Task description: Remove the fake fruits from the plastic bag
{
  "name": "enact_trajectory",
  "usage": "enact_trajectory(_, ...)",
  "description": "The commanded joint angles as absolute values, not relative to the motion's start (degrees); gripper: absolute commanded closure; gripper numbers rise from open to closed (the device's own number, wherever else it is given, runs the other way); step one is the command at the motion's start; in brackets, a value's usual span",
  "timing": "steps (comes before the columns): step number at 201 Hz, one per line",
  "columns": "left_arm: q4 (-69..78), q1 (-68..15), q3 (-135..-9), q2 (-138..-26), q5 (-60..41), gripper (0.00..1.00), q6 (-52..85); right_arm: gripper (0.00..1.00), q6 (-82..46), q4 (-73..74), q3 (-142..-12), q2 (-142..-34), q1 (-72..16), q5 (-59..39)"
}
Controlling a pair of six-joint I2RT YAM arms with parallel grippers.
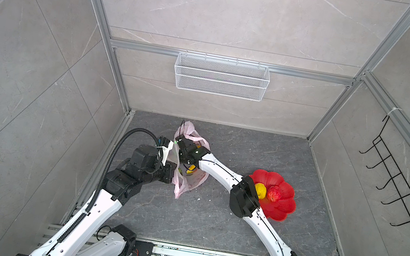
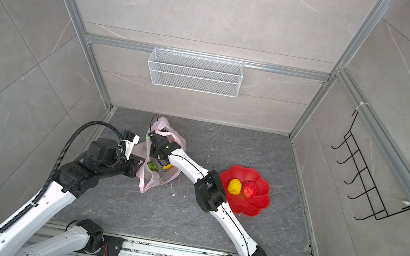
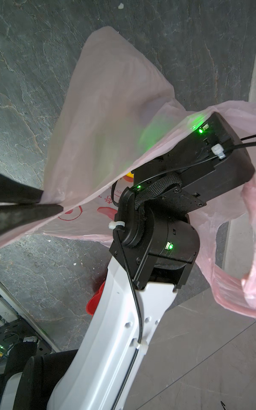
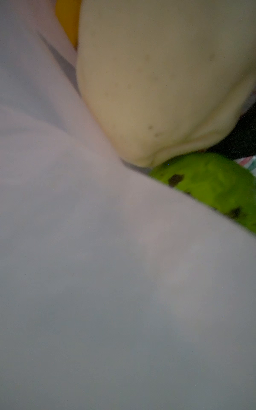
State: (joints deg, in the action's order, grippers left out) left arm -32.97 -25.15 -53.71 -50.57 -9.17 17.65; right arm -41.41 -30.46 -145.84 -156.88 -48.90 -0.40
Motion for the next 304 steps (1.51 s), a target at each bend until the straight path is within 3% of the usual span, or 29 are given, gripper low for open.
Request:
enact_trajectory(1, -32.55, -25.4, -53.83, -49.31, -9.4, 1.0, 15.94, 0.29, -41.17, -31.2, -146.58, -157.79, -49.13, 0.7)
enact_trajectory(58, -35.96, -25.31, -54.27, -49.71, -1.41, 1.0, 10.22, 0.4, -37.33, -26.41, -132.49, -148.09, -49.21, 1.14)
enact_trajectory(125, -41.26, -25.31, -56.16, -50.04, 4.26, 1.0, 6.03, 0.44, -34.85, -20.35, -116.8, -138.58, -49.22, 3.55)
enact_trajectory(190, -44.73, -25.31, -55.46, -50.07, -0.66, 1.0, 7.38, 0.45, -33.46, -16.58, -110.23, -134.57, -49.22, 3.78)
enact_trajectory(252, -38.2, -25.4, -53.15, -51.55, -6.76, 1.0, 11.81, 0.45, -32.1, -14.72, -107.24, -130.63, -49.17, 3.6)
enact_trajectory(304, -39.22, -25.4, -52.6, -48.29, -5.63, 1.0, 11.52, 0.46, -31.07, -15.12, -103.95, -125.42, -49.22, 4.13)
